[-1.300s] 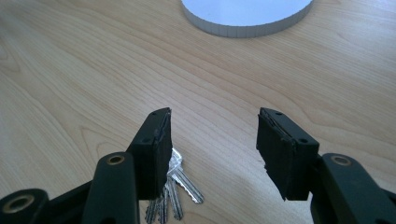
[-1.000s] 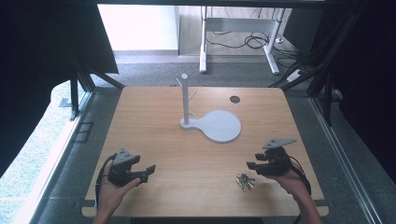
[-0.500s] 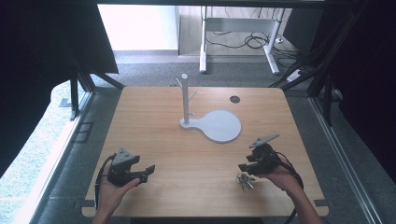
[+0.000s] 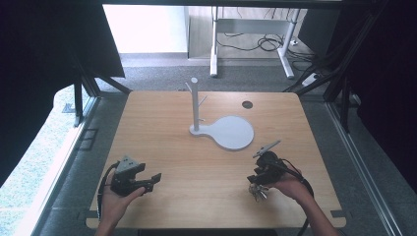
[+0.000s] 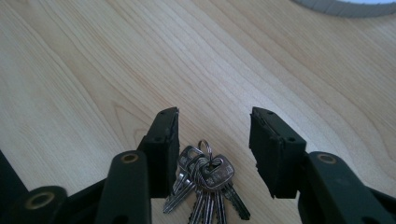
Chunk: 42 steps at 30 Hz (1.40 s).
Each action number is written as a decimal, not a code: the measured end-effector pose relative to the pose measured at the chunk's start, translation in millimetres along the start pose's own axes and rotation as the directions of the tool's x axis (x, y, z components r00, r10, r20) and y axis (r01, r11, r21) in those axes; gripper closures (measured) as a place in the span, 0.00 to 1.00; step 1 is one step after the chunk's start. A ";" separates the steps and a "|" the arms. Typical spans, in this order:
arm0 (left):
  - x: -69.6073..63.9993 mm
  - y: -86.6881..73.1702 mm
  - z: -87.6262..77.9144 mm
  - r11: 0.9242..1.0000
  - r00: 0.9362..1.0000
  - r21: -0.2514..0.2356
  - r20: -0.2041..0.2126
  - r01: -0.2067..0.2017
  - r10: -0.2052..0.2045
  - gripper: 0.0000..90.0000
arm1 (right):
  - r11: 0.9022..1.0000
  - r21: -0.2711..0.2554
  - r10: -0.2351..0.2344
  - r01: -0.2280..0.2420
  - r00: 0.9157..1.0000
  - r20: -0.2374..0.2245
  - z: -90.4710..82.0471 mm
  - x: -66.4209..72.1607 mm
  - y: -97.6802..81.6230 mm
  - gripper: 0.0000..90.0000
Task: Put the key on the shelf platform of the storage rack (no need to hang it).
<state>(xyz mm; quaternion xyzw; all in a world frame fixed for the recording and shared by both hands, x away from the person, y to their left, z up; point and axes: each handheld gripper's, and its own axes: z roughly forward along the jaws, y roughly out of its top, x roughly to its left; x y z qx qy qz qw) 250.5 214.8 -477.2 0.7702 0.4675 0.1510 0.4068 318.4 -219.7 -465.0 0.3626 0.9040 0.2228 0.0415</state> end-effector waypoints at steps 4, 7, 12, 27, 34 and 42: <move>1.4 -0.2 0.2 1.000 1.000 0.000 -0.003 0.004 -0.004 0.29 | 1.000 0.026 0.005 -0.005 1.000 -0.002 3.6 -1.4 -0.5 0.64; 1.5 -0.4 0.8 1.000 1.000 0.003 -0.003 0.005 -0.005 0.29 | 0.999 0.051 0.009 -0.009 1.000 -0.003 7.8 -2.9 -1.0 0.66; -0.3 0.5 -1.7 1.000 1.000 -0.005 -0.001 -0.002 0.002 0.29 | 0.997 0.079 0.001 -0.001 1.000 0.001 12.3 -0.6 -0.2 0.67; 1.6 0.2 -2.4 1.000 1.000 -0.006 -0.006 0.001 -0.001 0.29 | 0.992 0.123 -0.006 0.006 1.000 -0.005 19.9 -1.5 0.0 0.73; 1.0 0.3 -2.9 1.000 1.000 -0.006 -0.006 -0.002 0.002 0.29 | 0.990 0.139 -0.002 0.004 1.000 -0.013 22.9 -2.7 -1.4 0.78; 0.8 0.6 -4.3 1.000 1.000 -0.010 -0.006 -0.004 0.004 0.29 | 0.986 0.166 0.006 -0.002 1.000 -0.020 25.3 -2.5 -0.5 0.84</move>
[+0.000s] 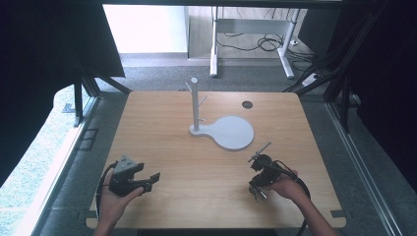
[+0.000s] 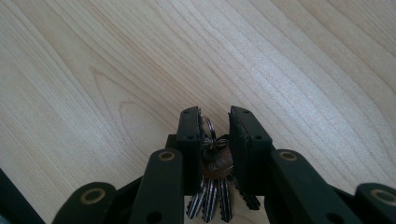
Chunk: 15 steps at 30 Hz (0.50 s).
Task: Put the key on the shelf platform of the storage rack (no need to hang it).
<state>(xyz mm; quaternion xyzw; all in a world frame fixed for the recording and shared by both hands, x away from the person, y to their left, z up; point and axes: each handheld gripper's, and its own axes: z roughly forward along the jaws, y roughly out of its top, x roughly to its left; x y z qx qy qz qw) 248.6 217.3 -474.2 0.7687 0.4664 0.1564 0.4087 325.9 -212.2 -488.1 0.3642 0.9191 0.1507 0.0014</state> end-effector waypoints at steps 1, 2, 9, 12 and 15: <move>0.1 0.0 0.0 1.000 1.000 0.000 0.000 0.000 0.000 0.29 | 1.000 0.006 -0.002 0.002 1.000 0.000 1.1 -0.4 0.5 0.85; 0.3 -0.1 -0.2 1.000 1.000 0.000 0.000 0.000 0.000 0.29 | 1.000 0.008 -0.002 0.002 1.000 -0.003 1.6 -0.5 0.7 0.85; 0.3 -0.2 0.7 1.000 1.000 0.002 -0.002 0.002 -0.002 0.29 | 1.000 0.025 0.001 -0.001 1.000 0.000 4.1 0.9 2.8 0.92; -1.3 0.1 1.4 1.000 1.000 0.003 0.003 -0.007 0.007 0.29 | 0.999 0.030 -0.014 0.014 1.000 0.000 4.3 2.0 3.4 0.92; -1.2 0.3 0.1 1.000 1.000 -0.001 0.003 -0.007 0.007 0.29 | 0.999 0.033 -0.027 0.027 1.000 -0.001 3.5 5.4 5.0 0.92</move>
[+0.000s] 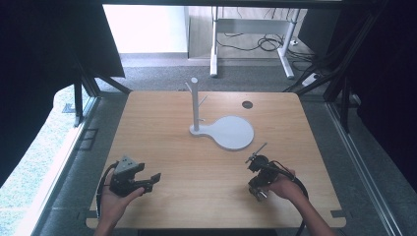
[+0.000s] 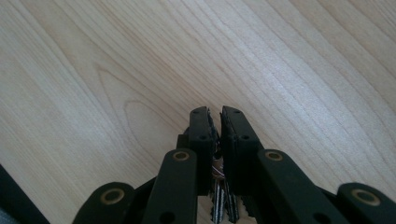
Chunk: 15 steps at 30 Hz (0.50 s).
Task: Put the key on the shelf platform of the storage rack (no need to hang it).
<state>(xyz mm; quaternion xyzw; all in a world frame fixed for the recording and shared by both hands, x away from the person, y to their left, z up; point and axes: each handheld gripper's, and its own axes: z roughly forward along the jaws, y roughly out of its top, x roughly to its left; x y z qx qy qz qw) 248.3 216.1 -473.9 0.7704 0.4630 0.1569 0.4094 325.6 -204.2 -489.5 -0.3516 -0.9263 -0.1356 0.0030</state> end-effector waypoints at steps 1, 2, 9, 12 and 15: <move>0.0 0.0 0.0 1.000 1.000 0.000 0.000 0.000 0.000 0.29 | 1.000 0.001 0.000 0.000 1.000 -0.001 -0.4 0.9 0.4 0.92; 0.4 0.0 -0.4 1.000 1.000 -0.001 -0.002 0.002 -0.002 0.29 | 1.000 0.001 0.000 0.000 1.000 -0.001 -0.4 0.9 0.4 0.92; 1.9 -0.3 -0.8 1.000 1.000 -0.002 -0.006 0.006 -0.006 0.29 | 1.000 0.022 -0.014 0.014 1.000 -0.010 0.6 4.6 2.0 0.92; 1.5 -0.3 -0.3 1.000 1.000 -0.001 -0.004 0.003 -0.003 0.29 | 0.999 0.024 -0.030 0.030 1.000 -0.007 0.3 6.3 0.8 0.92; 1.4 -0.6 0.5 1.000 1.000 0.002 -0.003 0.003 -0.003 0.29 | 0.995 0.048 -0.091 0.090 0.996 0.009 0.7 8.1 -1.7 0.90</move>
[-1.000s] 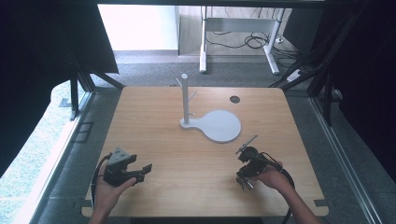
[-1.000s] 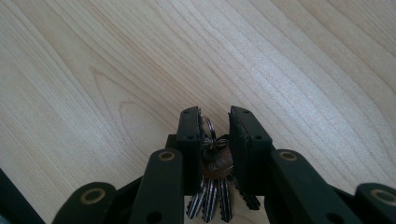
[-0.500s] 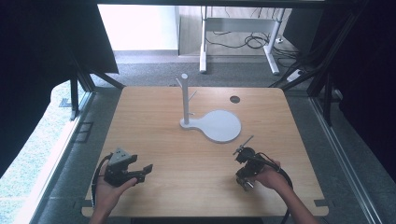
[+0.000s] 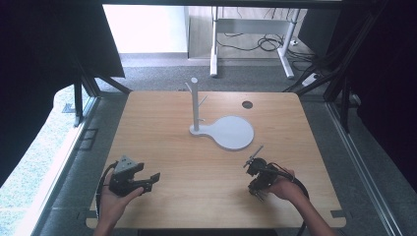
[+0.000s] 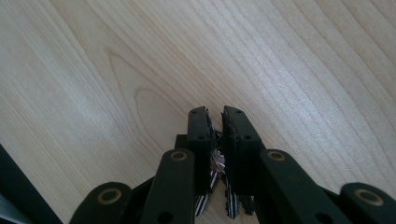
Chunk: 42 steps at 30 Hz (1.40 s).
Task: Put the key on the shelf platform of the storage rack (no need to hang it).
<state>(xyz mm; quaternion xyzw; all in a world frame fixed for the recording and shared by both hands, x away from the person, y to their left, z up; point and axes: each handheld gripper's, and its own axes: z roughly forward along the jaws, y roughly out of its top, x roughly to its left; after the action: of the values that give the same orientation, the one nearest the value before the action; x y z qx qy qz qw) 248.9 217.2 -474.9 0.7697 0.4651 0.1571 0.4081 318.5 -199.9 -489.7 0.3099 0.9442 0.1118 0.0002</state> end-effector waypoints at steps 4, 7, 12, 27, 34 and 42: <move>-0.1 0.1 0.1 1.000 1.000 0.000 -0.001 0.000 0.000 0.29 | 0.999 0.003 -0.039 0.039 0.999 0.009 0.0 1.7 -1.6 0.92; -0.2 0.0 0.4 1.000 1.000 0.000 0.000 -0.001 0.001 0.29 | 0.998 0.005 -0.065 0.065 0.998 0.021 0.0 3.2 -1.7 0.93; 0.4 -0.4 1.0 1.000 1.000 0.001 -0.002 0.001 -0.001 0.29 | 0.991 0.033 -0.129 0.128 0.991 0.041 0.0 8.2 -1.4 0.96; 2.5 -0.9 0.8 1.000 1.000 0.000 -0.003 0.006 -0.006 0.29 | 0.995 0.055 -0.080 0.077 0.995 0.052 -8.2 1.4 -3.6 1.00; 2.9 -0.7 -0.2 1.000 1.000 -0.007 -0.005 0.011 -0.011 0.29 | 0.999 0.021 -0.026 0.025 0.998 0.058 -19.8 -4.6 -6.0 1.00; 4.3 -0.8 -1.3 1.000 1.000 -0.014 -0.007 0.017 -0.017 0.29 | 1.000 -0.015 0.020 -0.019 0.998 0.066 -39.3 -10.1 -7.0 1.00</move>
<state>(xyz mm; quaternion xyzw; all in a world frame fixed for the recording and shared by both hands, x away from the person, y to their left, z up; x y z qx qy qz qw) 249.9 221.7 -475.3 0.7624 0.4719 0.1597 0.4129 319.8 -219.6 -453.5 0.3227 0.9398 0.1081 0.0324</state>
